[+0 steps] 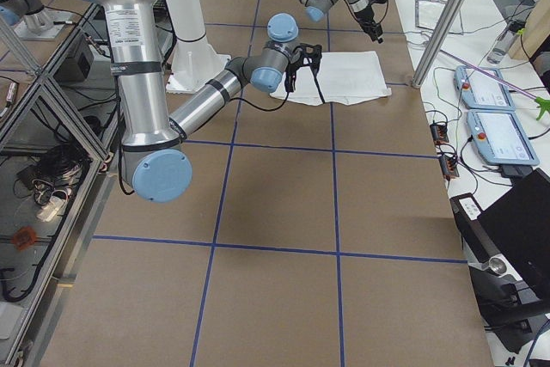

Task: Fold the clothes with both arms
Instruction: 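Release the shirt with the left gripper while the right gripper moves over it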

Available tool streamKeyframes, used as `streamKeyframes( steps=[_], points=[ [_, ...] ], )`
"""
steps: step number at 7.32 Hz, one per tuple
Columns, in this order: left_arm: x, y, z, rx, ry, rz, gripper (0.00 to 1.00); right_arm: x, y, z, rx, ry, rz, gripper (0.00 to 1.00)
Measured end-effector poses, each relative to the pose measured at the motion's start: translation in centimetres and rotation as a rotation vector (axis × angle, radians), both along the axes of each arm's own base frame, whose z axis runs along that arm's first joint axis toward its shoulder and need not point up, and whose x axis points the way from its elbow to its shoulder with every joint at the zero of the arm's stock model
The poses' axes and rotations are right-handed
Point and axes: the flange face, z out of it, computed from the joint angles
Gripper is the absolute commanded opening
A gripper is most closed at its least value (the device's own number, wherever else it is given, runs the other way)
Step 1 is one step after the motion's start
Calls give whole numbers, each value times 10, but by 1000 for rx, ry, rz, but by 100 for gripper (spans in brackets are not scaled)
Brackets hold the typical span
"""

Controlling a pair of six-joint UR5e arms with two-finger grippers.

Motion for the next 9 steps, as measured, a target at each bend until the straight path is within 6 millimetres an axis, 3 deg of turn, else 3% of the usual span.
streamKeyframes(
  steps=[2,3,5,7,8,9],
  points=[
    [-26,-2,9,13,-17,102,100,-26,-11,-4,5,39,14,100],
    [-40,11,16,-8,-20,163,100,-50,-16,-19,17,98,12,100],
    [-77,60,24,-5,-56,247,100,-129,-2,-62,123,319,-26,100],
    [-114,126,20,23,-15,320,100,-225,18,-87,247,491,-76,100],
    [-121,157,16,25,21,350,100,-267,25,-93,284,542,-111,100],
    [-115,180,11,15,50,373,100,-295,30,-90,315,581,-147,100]
  ],
)
